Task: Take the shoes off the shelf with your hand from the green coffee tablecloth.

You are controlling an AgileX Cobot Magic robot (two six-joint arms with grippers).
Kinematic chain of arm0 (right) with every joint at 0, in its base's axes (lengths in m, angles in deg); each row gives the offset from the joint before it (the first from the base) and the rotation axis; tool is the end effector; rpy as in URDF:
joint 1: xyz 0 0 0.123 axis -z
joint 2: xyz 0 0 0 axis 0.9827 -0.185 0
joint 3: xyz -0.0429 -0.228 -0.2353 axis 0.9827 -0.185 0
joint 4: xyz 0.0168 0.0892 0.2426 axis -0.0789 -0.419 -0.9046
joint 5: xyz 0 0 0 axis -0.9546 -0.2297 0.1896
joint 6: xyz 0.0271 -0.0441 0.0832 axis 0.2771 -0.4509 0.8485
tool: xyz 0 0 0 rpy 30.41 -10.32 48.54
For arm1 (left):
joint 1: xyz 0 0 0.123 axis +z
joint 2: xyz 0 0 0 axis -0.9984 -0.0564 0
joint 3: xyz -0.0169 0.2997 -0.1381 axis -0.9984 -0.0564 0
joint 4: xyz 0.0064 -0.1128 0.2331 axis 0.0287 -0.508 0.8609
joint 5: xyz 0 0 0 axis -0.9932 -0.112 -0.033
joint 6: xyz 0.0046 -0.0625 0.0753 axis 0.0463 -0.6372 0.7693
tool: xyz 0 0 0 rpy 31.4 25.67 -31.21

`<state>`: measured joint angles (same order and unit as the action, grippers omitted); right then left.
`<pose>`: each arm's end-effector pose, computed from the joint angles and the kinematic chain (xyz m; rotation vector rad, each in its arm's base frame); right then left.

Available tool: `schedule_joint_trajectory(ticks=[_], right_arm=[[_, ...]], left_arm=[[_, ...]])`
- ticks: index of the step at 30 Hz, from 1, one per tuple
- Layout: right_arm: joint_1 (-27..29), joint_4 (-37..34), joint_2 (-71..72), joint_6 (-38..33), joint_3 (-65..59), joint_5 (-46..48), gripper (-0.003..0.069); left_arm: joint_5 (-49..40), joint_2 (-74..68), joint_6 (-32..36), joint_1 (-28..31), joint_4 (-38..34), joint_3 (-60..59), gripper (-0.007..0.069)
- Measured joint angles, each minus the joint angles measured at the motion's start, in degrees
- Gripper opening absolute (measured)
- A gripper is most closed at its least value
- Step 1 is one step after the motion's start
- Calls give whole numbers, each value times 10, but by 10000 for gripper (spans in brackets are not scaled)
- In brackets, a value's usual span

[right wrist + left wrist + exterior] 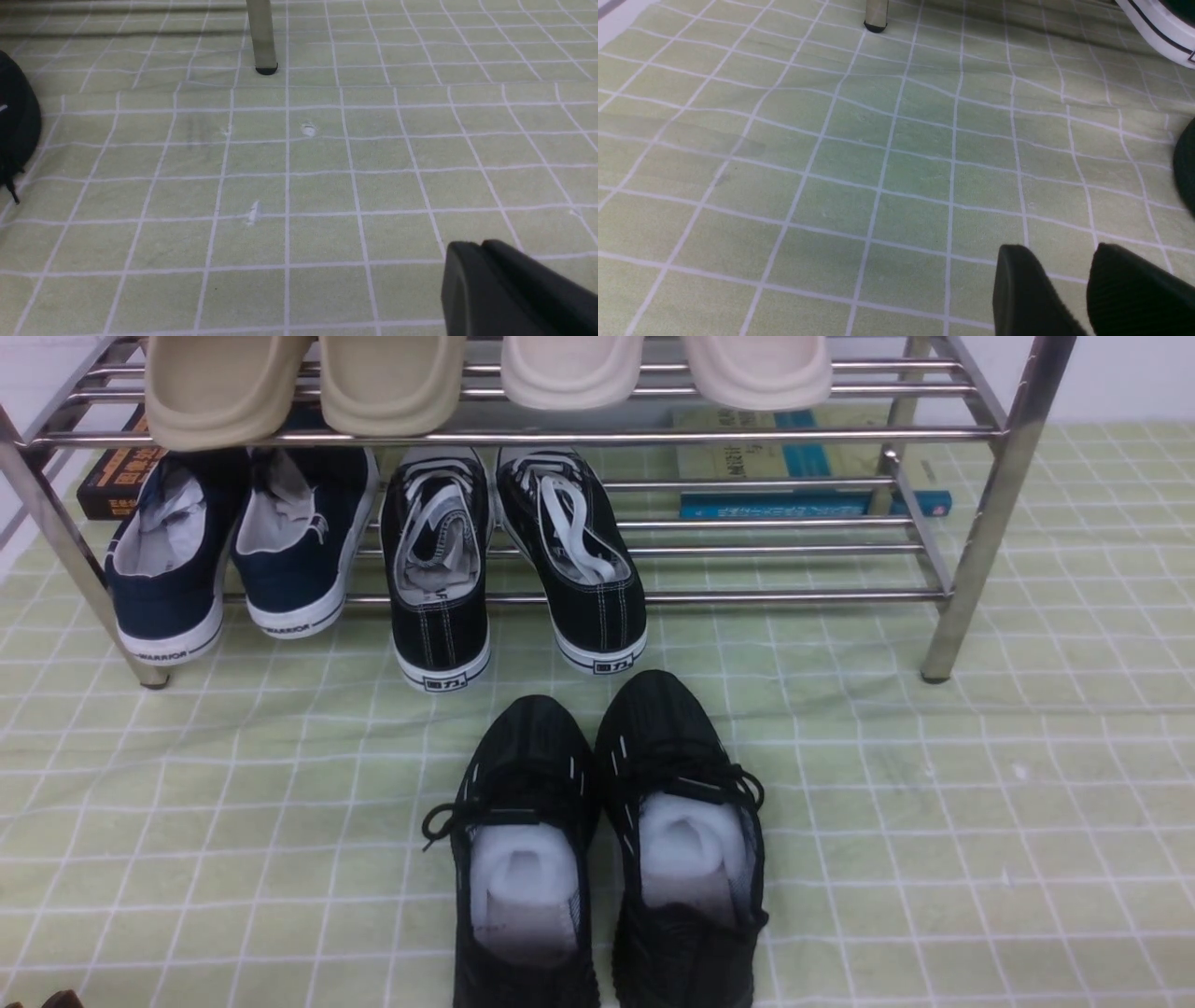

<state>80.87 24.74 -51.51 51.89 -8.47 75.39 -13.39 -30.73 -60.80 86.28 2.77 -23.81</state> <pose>0.0203 0.0006 0.1714 0.0865 1.8744 0.0425 0.0202 0.0042 0.1713 -0.1928 1.8674 -0.0908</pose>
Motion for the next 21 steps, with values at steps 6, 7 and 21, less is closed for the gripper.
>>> schedule_joint_trajectory(ticks=[6, 7, 21], right_arm=[[0, 0, 0, 0, 0, 0, 52], [0, 0, 0, 0, 0, 0, 54], [-16, 6, 0, 2, 0, 1, 76]], left_arm=[[0, 0, 0, 0, 0, 0, 242], [0, 0, 0, 0, 0, 0, 242], [0, 0, 0, 0, 0, 0, 242]])
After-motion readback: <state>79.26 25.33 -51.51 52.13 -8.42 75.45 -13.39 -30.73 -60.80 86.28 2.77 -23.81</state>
